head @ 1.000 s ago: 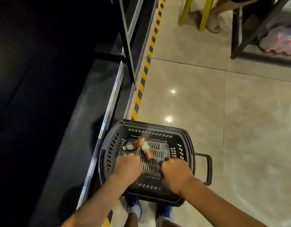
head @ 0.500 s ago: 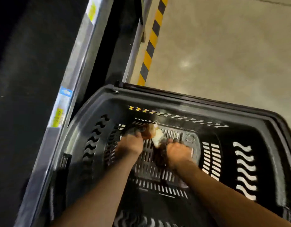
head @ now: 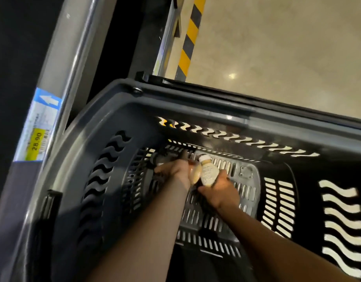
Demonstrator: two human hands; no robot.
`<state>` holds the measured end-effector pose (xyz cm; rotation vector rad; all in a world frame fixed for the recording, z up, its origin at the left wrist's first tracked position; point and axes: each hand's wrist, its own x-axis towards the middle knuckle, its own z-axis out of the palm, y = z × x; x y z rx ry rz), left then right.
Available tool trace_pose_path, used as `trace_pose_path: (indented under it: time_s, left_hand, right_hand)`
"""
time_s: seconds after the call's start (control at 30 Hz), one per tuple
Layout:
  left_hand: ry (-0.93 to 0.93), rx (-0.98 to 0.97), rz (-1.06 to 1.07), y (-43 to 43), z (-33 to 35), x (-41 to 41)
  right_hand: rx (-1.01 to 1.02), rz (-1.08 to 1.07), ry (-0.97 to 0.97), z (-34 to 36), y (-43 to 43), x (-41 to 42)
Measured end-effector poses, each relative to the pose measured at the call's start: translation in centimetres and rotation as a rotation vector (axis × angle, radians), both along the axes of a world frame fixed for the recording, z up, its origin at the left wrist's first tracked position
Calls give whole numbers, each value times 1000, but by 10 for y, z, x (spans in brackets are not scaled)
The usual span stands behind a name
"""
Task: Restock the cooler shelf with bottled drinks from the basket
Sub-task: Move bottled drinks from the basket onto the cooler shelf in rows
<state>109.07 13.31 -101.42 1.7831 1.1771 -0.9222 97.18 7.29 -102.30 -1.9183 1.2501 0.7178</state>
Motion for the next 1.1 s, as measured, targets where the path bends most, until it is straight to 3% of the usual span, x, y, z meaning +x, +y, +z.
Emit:
trace_pose_path:
  time_s: [0.07, 0.17, 0.27, 0.47, 0.7, 0.9, 1.1]
  left_hand:
    - [-88, 61, -120, 0, 37, -14]
    - [-125, -105, -166, -5, 97, -37]
    - [-174, -149, -286, -12, 171, -49]
    - [-243, -226, -424, -21, 337, -70]
    - [-393, -336, -696, -9, 587, -72]
    - [-528, -371, -682, 9, 742, -96]
    - [-595, -475, -529, 30, 832, -136]
  right_hand:
    - [1, -41, 41, 28, -10, -16]
    - [39, -83, 98, 91, -24, -44]
    - [64, -104, 116, 176, -37, -63]
    - [141, -286, 44, 362, -52, -72]
    - [88, -386, -193, 600, -58, -66]
    - [4, -309, -409, 753, -59, -80]
    - [18, -306, -591, 837, -50, -115]
